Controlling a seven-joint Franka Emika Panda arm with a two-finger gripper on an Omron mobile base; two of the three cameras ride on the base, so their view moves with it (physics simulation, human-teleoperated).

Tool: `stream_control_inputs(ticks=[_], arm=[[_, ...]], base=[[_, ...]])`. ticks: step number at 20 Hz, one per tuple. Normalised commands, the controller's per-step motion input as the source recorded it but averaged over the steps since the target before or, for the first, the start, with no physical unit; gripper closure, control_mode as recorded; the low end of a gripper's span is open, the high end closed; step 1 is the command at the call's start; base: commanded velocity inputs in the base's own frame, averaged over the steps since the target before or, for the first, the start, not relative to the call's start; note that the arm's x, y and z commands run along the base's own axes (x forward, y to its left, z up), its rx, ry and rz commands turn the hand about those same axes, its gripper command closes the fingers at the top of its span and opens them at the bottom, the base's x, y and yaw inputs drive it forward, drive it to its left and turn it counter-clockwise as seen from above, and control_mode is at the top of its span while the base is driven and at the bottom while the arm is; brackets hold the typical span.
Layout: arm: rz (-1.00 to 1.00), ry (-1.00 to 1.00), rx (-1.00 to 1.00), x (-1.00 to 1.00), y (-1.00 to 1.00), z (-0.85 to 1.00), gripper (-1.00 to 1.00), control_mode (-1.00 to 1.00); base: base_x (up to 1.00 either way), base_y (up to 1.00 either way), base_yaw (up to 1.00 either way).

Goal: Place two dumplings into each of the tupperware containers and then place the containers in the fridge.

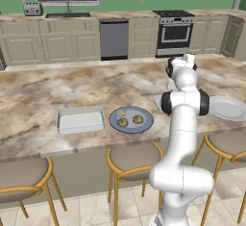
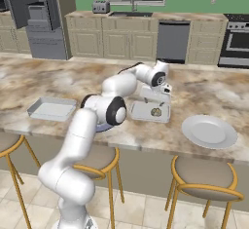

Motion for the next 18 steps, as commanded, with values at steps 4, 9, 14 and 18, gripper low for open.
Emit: stream_control_inputs(ticks=[4, 9, 14, 18], arm=[[0.00, -0.01, -0.05, -0.77, 0.72, 0.04, -1.00, -1.00], [0.00, 0.00, -0.05, -1.00, 1.00, 0.01, -1.00, -1.00], [0.03, 0.00, -0.06, -1.00, 1.00, 0.02, -1.00, -1.00], [0.06, 0.00, -0.07, -0.76, 1.00, 0.33, -1.00, -1.00]], base=[[0.00, 0.00, 0.00], [0.00, 0.00, 0.00], [0.00, 0.00, 0.00], [0.00, 0.00, 0.00]])
